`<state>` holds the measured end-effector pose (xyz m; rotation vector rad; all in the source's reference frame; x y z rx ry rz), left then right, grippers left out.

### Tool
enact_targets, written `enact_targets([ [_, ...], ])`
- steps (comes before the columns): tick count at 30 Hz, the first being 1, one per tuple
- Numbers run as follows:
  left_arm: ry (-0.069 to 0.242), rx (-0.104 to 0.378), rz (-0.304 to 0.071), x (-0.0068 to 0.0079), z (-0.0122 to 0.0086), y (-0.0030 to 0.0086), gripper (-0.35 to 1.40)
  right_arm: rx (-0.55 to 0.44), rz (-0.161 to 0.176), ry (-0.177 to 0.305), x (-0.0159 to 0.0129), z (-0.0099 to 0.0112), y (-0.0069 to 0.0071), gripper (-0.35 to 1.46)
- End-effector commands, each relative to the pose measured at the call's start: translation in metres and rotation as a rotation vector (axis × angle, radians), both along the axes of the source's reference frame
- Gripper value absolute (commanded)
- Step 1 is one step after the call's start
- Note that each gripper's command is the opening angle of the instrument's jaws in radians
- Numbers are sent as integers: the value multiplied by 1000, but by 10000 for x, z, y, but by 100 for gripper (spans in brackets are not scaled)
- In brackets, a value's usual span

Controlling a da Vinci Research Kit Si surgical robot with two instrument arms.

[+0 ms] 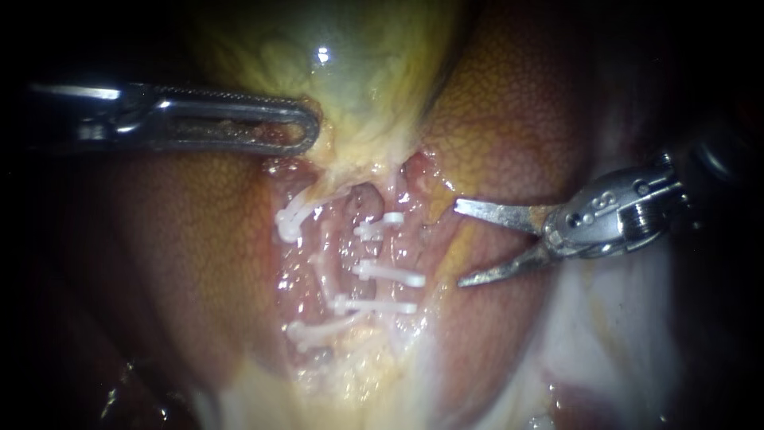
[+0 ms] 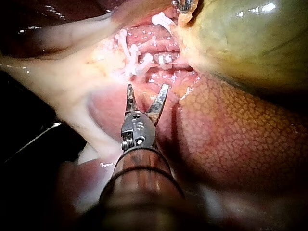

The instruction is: Go to the cutting position right tube

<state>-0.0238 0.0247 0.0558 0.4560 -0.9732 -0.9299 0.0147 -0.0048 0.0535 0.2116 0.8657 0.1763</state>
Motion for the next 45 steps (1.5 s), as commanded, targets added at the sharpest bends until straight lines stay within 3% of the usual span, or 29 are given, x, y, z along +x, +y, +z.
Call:
enact_targets([
  [1,1,-1,0,0,-1,0,-35,0,0,0,0,0,0,130],
  [4,0,0,1,2,-2,0,-35,0,0,0,0,0,0,130],
  [9,-7,11,10,19,-19,10,-35,1,-2,2,0,0,0,130],
  [17,-3,6,-33,50,-56,31,-35,3,-3,4,2,0,0,130],
  [27,-1,4,-36,48,-55,28,-35,64,-29,51,14,-7,0,129],
  [30,-1,4,-36,47,-55,28,-35,124,-17,68,20,-10,2,130],
  [45,1,4,-39,44,-58,25,-35,531,130,84,34,-1,12,132],
])
